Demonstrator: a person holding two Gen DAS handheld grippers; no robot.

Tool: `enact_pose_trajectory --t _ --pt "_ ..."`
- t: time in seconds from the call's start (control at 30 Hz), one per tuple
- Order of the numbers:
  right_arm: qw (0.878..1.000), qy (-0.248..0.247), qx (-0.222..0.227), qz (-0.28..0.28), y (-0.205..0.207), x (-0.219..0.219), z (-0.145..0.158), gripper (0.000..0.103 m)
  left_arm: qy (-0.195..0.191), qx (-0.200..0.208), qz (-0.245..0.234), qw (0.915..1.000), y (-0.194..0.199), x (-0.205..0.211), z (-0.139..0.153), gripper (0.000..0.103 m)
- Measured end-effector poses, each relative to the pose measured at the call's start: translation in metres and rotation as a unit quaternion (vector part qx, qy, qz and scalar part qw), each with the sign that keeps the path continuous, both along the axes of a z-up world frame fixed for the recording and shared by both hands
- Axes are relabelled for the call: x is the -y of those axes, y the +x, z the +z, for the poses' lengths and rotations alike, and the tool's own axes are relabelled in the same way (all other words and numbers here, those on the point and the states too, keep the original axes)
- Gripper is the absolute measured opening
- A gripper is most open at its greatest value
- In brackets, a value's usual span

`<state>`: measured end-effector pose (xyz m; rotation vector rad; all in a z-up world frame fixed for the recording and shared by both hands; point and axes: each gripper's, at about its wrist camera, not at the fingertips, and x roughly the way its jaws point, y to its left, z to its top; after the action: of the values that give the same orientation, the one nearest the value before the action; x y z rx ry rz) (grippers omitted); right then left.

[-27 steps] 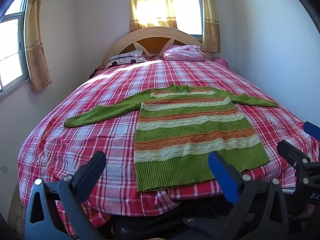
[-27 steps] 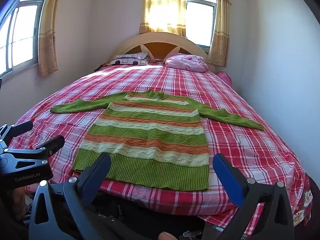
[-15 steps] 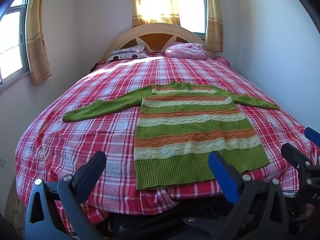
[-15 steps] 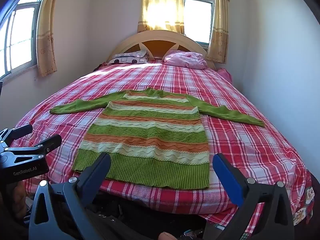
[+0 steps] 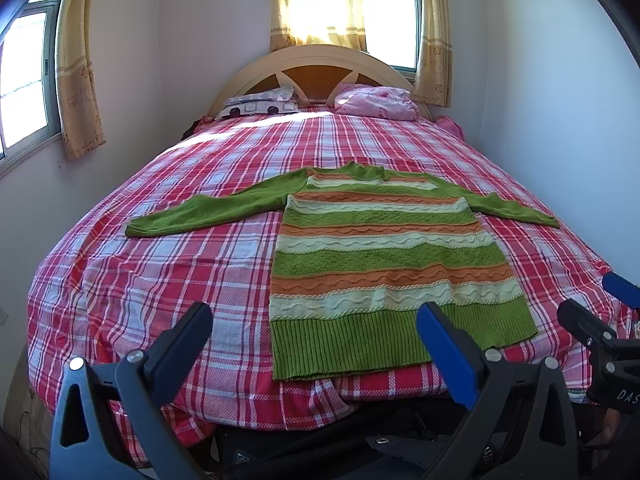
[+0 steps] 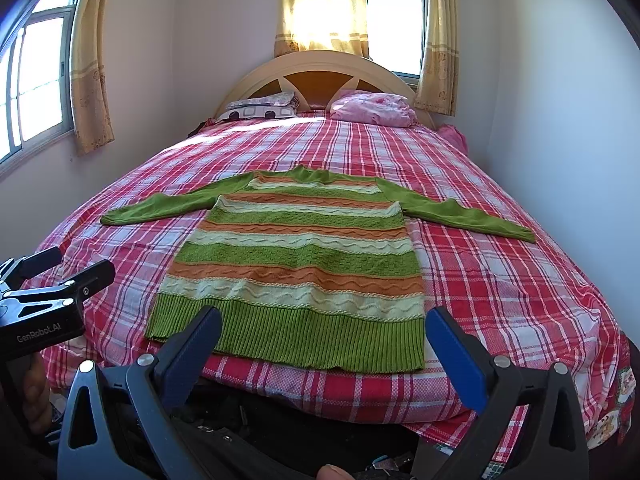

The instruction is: Fold small clothes

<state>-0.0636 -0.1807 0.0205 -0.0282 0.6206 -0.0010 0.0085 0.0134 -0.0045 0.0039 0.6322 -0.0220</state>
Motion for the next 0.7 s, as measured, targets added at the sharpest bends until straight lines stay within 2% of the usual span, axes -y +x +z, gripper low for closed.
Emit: enact_pose_trajectory --t 0.7 --pt "1.0 0.003 -0.009 0.001 0.0025 0.0016 -0.0035 0.102 0.003 -0.003 -0.004 1.0 0.0018 0.002 -0.0007 0.103"
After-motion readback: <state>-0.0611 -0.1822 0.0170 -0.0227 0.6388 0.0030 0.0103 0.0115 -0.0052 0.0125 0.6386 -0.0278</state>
